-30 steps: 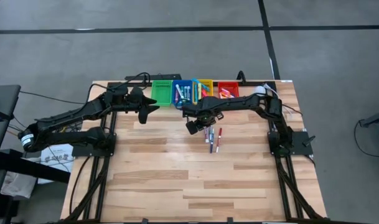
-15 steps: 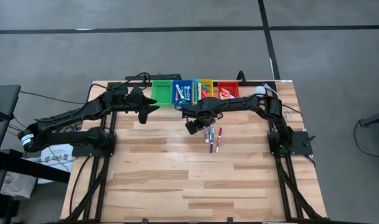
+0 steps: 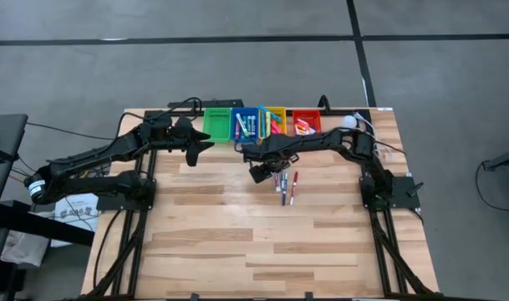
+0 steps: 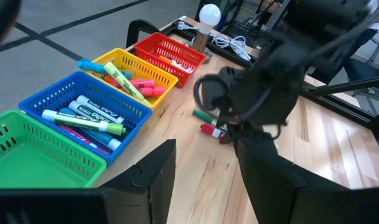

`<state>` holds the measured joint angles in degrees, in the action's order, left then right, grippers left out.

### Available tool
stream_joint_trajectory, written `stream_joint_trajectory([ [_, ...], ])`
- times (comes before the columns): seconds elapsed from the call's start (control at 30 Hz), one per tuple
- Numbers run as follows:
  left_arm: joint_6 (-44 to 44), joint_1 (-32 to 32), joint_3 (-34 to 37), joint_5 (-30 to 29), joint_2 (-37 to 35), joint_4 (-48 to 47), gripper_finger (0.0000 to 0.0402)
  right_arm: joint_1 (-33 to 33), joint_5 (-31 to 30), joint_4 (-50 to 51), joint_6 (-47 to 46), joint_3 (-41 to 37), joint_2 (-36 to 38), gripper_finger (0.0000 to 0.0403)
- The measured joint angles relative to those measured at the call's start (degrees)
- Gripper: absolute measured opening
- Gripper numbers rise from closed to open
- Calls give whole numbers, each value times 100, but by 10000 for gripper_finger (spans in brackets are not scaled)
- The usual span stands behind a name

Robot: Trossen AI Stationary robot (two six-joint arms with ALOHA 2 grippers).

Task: Pick & Place Markers
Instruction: Put the red dry erase marker into the blue basket

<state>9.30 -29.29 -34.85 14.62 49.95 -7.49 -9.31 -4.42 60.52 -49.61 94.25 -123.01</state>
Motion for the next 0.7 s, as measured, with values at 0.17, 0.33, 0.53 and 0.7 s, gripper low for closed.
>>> stream_joint_trajectory([
  [0.17, 0, 8, 0, -1, 0, 0, 173, 43, 6, 48, 33, -8, -321, 181],
  [0.33, 0, 26, 0, -1, 0, -2, 173, 93, 120, 14, 108, 25, -544, 168],
  [0.53, 0, 26, 0, -1, 0, -2, 173, 141, 320, -142, 163, 16, -596, 124],
  [0.7, 0, 26, 0, -1, 0, 0, 173, 120, 402, -191, 326, 20, -578, 61],
])
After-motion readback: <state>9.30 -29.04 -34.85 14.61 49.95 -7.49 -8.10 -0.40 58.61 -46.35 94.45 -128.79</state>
